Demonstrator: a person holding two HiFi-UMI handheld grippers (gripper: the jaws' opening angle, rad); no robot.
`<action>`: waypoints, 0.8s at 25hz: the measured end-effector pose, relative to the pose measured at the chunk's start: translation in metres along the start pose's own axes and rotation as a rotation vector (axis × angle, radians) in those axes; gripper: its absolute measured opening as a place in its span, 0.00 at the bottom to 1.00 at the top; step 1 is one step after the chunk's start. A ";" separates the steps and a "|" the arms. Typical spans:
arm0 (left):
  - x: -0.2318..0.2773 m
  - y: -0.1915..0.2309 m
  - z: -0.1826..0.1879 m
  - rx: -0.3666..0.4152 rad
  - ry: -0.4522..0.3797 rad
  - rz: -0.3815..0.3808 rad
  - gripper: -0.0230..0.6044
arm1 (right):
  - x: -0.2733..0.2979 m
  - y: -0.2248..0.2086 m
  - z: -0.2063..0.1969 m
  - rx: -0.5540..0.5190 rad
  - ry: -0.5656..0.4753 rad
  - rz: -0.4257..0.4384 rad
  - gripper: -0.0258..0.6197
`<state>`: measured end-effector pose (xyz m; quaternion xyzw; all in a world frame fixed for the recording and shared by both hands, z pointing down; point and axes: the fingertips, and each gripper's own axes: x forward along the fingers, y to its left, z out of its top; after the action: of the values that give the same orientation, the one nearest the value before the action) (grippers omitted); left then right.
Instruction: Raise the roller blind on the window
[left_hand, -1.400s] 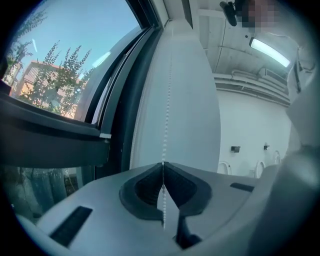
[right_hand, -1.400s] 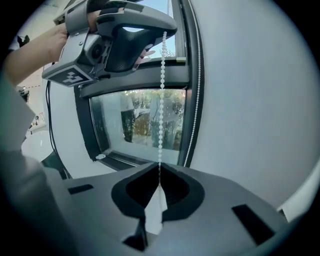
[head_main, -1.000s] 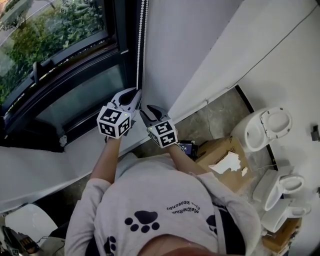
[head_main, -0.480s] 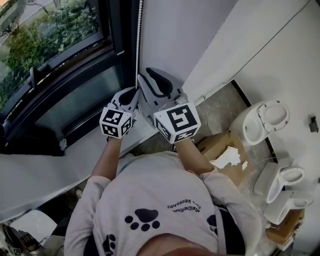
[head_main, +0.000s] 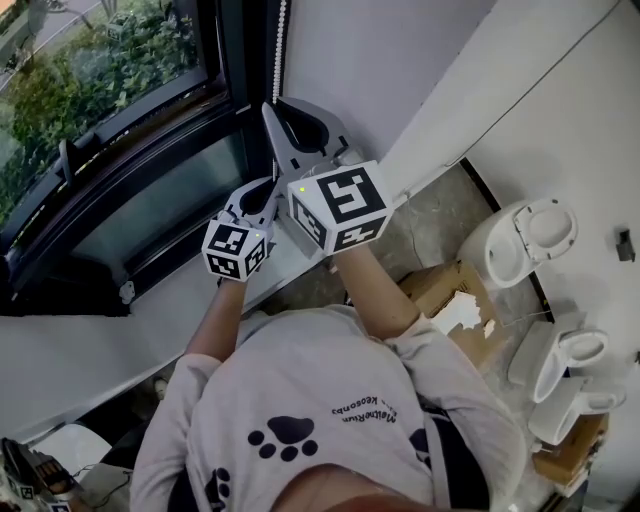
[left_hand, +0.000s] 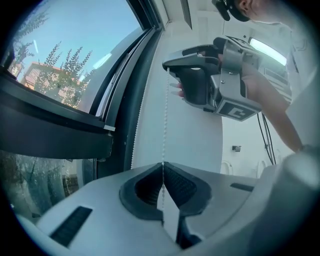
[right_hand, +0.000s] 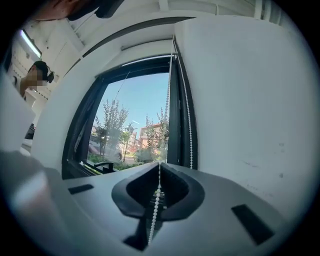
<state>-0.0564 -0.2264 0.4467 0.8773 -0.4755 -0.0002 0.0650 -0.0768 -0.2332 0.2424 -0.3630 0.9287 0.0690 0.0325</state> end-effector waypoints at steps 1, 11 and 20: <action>0.000 0.001 -0.003 0.001 0.005 0.000 0.06 | 0.000 0.000 -0.003 -0.004 0.007 -0.001 0.06; -0.008 0.001 -0.079 -0.046 0.109 0.023 0.06 | -0.009 0.010 -0.079 0.009 0.136 -0.007 0.06; -0.018 0.008 -0.129 -0.089 0.193 0.055 0.06 | -0.022 0.015 -0.130 0.018 0.199 -0.037 0.06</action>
<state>-0.0653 -0.2006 0.5748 0.8560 -0.4906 0.0652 0.1494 -0.0721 -0.2278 0.3746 -0.3849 0.9210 0.0239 -0.0553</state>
